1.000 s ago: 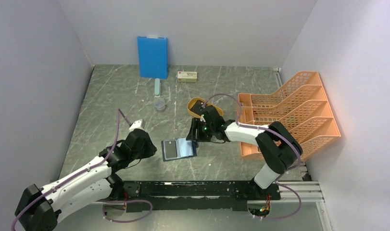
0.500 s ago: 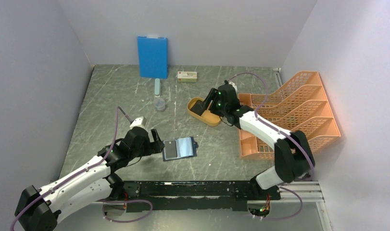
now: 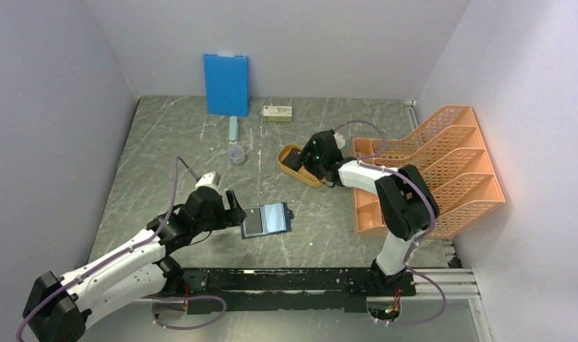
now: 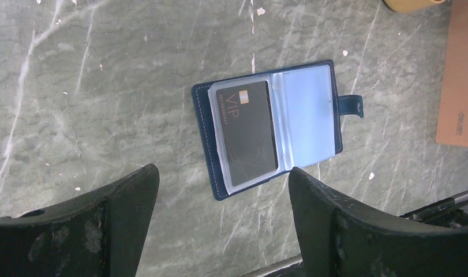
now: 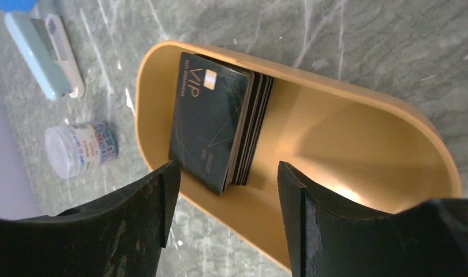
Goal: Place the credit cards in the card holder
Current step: Adjust the card holder at the center of the board, then pick up the credit card from the storage box.
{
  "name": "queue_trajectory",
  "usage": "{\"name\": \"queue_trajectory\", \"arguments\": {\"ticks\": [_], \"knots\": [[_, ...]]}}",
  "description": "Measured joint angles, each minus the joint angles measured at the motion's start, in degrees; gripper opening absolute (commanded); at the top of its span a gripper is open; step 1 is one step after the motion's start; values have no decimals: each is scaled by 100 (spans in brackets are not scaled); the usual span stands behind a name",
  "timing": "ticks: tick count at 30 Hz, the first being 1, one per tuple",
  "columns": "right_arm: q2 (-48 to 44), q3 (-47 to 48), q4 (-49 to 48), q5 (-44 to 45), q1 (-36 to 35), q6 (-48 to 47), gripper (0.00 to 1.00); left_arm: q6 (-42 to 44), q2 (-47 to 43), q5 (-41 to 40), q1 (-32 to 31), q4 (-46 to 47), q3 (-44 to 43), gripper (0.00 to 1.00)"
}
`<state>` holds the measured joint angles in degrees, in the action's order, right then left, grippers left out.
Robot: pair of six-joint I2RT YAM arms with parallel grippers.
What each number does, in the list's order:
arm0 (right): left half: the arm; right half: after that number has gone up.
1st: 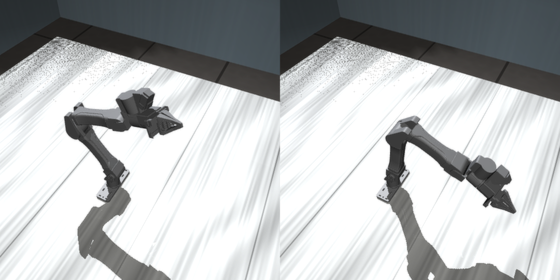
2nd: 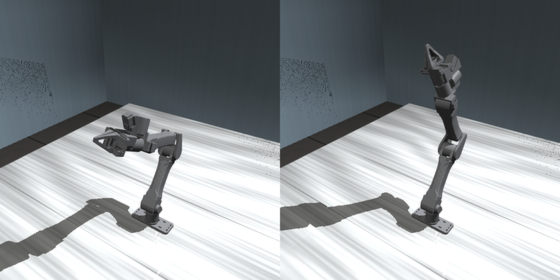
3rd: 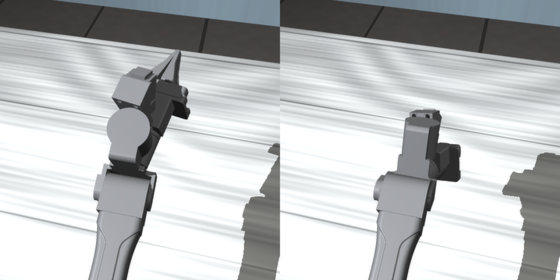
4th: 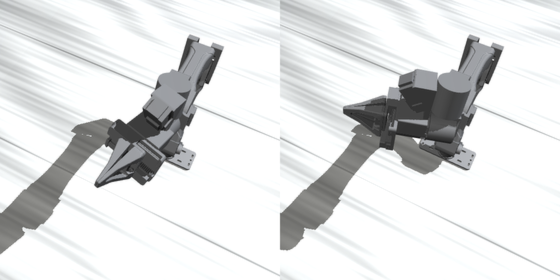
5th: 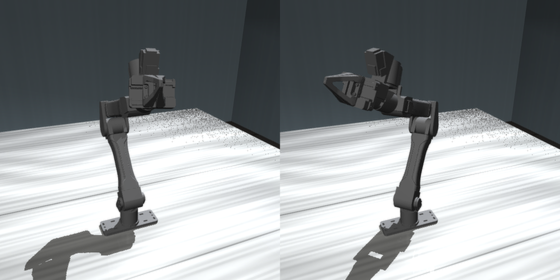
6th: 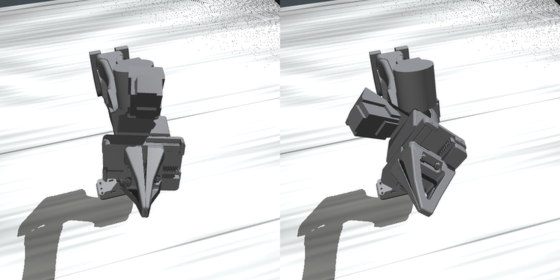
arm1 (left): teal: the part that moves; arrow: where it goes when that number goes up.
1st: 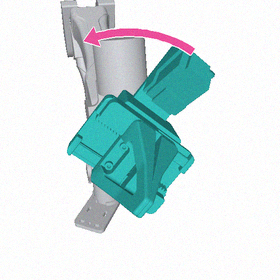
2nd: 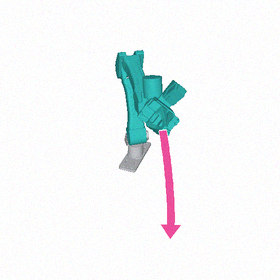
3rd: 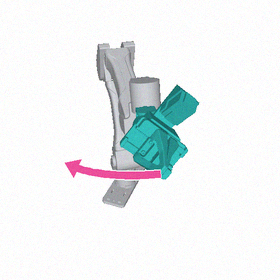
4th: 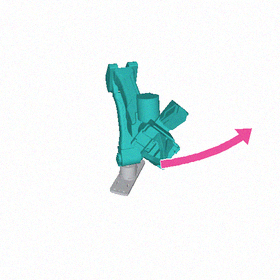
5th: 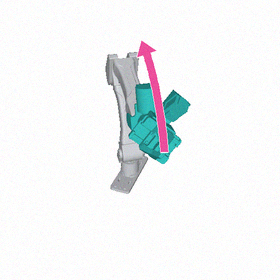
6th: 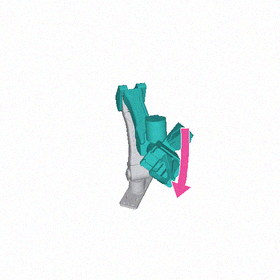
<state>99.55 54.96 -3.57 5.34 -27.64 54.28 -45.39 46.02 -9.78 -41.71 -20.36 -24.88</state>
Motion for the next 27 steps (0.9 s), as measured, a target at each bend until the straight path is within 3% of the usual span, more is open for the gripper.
{"name": "queue_trajectory", "arguments": {"ticks": [16,27], "knots": [[850,365,-380,-332,9,267,37,-2,13,-4,0,-2,74,84],[704,-35,-844,-483,120,367,30,-9,33,-7,-2,-2,151,83]]}}
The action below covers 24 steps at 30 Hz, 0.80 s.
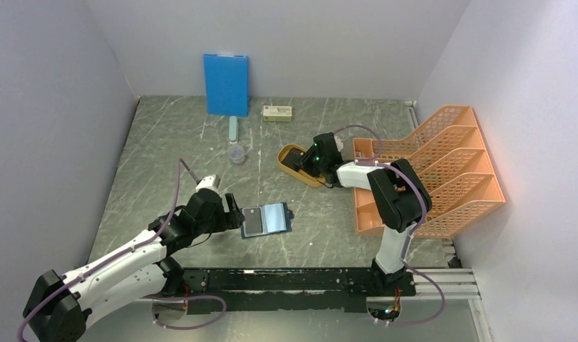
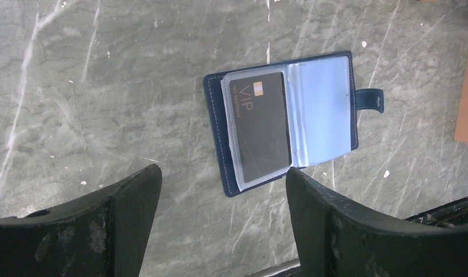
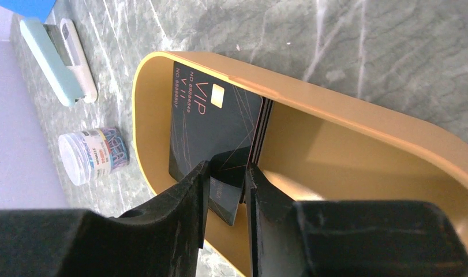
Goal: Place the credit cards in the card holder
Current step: Pick up the credit card from the storage box.
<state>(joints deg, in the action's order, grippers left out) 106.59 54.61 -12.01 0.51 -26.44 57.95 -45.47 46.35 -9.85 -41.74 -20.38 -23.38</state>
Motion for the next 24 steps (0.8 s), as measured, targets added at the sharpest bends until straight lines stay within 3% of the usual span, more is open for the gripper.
{"name": "queue_trajectory", "arguments": {"ticks": [8,16,24], "knots": [[-166,-284,-184,-68,90,17,25,-39,17,0,0,15,55,82],[-334,-313,-188,-105,114,35,0,-55,17,0,2,22,59,81],[-623,-306,-11,-116,111,26,0,-81,15,0,2,22,66,81]]}}
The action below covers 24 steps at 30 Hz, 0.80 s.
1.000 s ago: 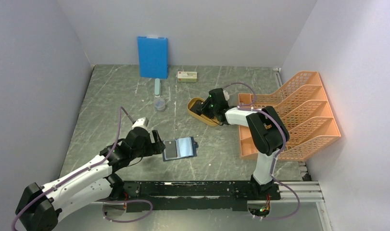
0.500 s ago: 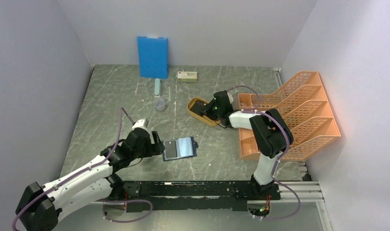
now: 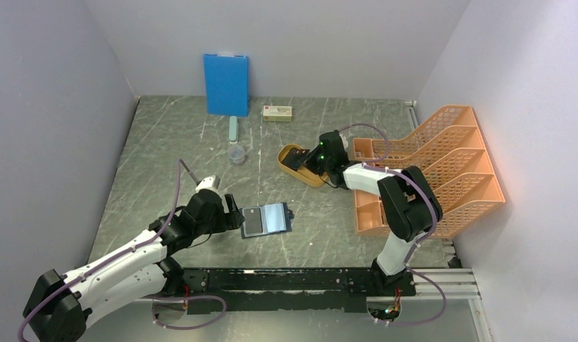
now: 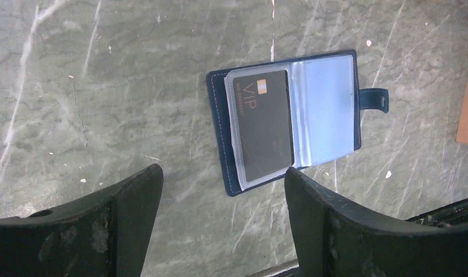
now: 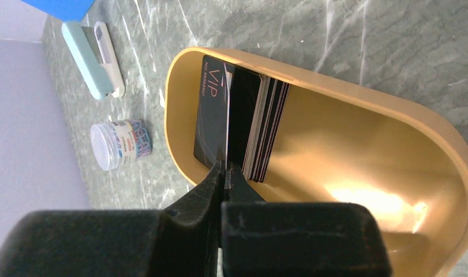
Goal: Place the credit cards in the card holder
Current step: Pick up the credit card from the storage box.
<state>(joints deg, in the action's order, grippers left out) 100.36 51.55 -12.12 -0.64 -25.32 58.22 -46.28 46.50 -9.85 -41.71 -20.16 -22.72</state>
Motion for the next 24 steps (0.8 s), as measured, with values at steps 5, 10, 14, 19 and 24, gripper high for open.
{"name": "queue_trajectory", "arguments": {"ticks": [5,10,14,19,24], "knots": [[-229,24,396,-46,2,9,0,-2,-11,-22,-2,0,0,81],[-448,470,1283,-175,7,72,0,22,-15,-138,0,-24,-28,81],[-680,756,1821,-343,11,199,0,42,-13,-203,0,-66,-205,81],[-1075,844,2275,-723,98,455,0,44,-17,-245,0,-76,-509,81],[-1578,614,2144,-1493,304,804,0,46,-42,-238,0,-107,-726,82]]}}
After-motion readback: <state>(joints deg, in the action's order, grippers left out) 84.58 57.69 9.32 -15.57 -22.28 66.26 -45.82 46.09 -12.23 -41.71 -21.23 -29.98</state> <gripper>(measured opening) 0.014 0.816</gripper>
